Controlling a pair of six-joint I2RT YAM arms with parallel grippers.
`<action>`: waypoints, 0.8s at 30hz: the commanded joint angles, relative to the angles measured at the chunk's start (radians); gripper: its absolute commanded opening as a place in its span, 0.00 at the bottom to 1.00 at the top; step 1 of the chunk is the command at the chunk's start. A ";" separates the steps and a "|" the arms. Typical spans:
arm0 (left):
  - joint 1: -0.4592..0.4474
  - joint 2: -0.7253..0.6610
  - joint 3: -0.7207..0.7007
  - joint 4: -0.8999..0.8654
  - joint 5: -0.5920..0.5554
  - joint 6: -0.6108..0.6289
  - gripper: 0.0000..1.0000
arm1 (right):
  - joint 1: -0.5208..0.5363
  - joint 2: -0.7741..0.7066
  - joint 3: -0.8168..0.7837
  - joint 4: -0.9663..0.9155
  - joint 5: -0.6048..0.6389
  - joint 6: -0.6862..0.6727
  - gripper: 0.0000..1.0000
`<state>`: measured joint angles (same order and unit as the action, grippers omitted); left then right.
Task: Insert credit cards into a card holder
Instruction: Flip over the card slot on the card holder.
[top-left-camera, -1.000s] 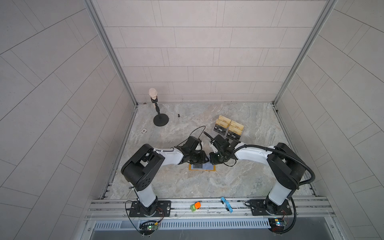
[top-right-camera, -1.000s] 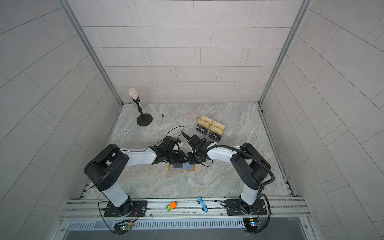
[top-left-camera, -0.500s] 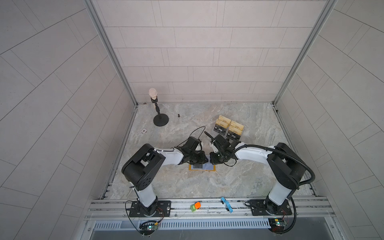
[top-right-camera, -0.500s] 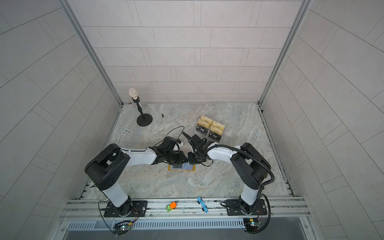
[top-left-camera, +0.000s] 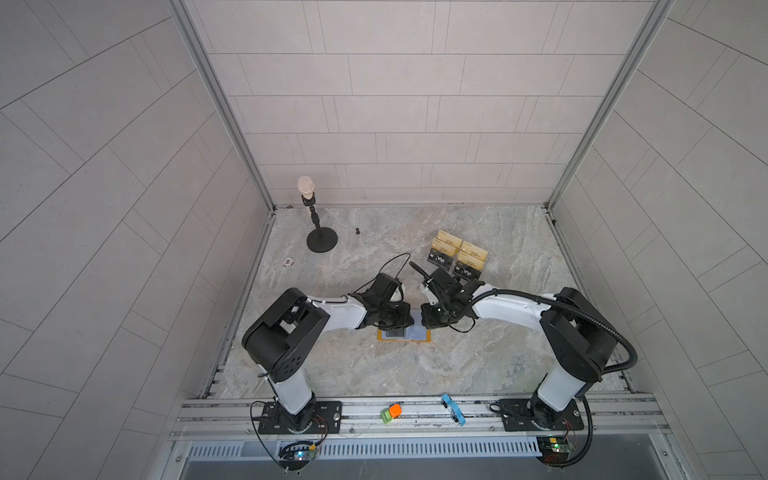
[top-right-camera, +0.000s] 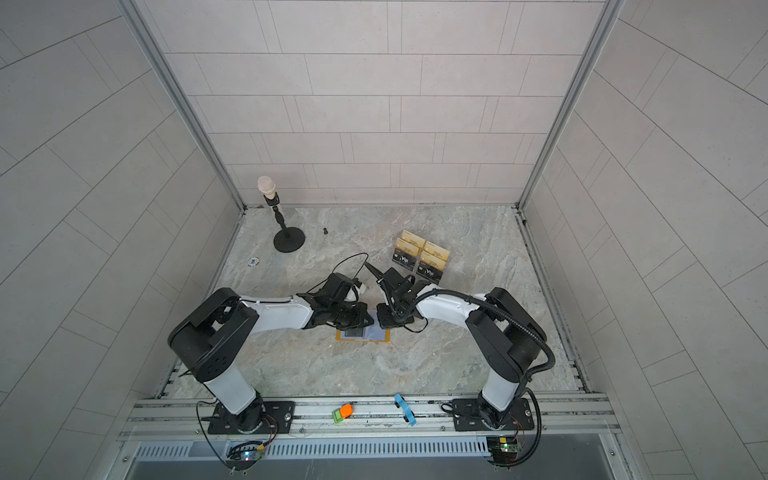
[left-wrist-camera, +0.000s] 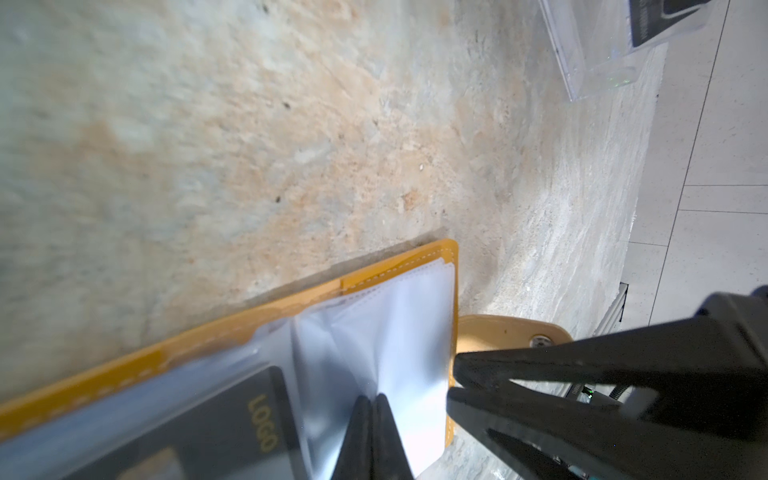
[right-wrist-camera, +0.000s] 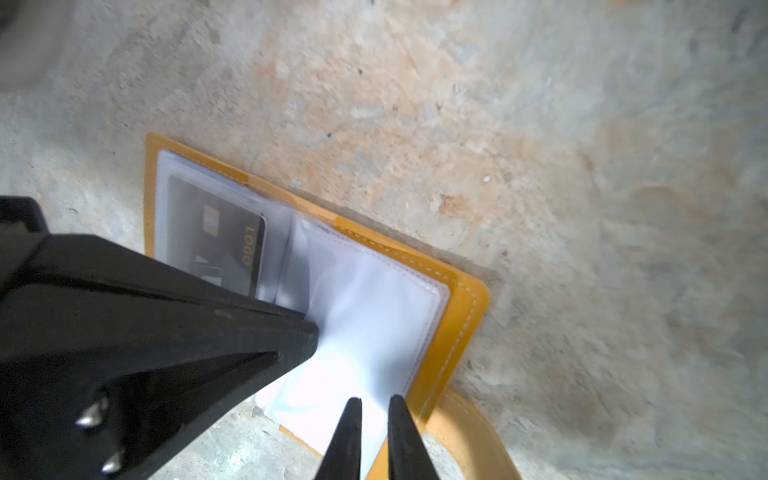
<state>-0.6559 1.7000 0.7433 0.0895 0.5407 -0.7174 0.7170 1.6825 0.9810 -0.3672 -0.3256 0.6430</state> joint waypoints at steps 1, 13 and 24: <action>0.011 -0.055 -0.003 -0.036 -0.007 0.014 0.00 | -0.007 -0.055 0.028 -0.029 0.032 -0.004 0.17; 0.045 -0.082 -0.051 0.021 0.057 0.003 0.00 | -0.019 -0.076 0.013 -0.026 0.052 -0.004 0.16; 0.066 -0.110 -0.081 0.029 0.058 0.006 0.00 | -0.014 -0.011 -0.012 0.082 -0.027 0.037 0.14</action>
<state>-0.5999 1.6176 0.6804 0.1093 0.5907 -0.7250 0.6994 1.6455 0.9855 -0.3286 -0.3283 0.6525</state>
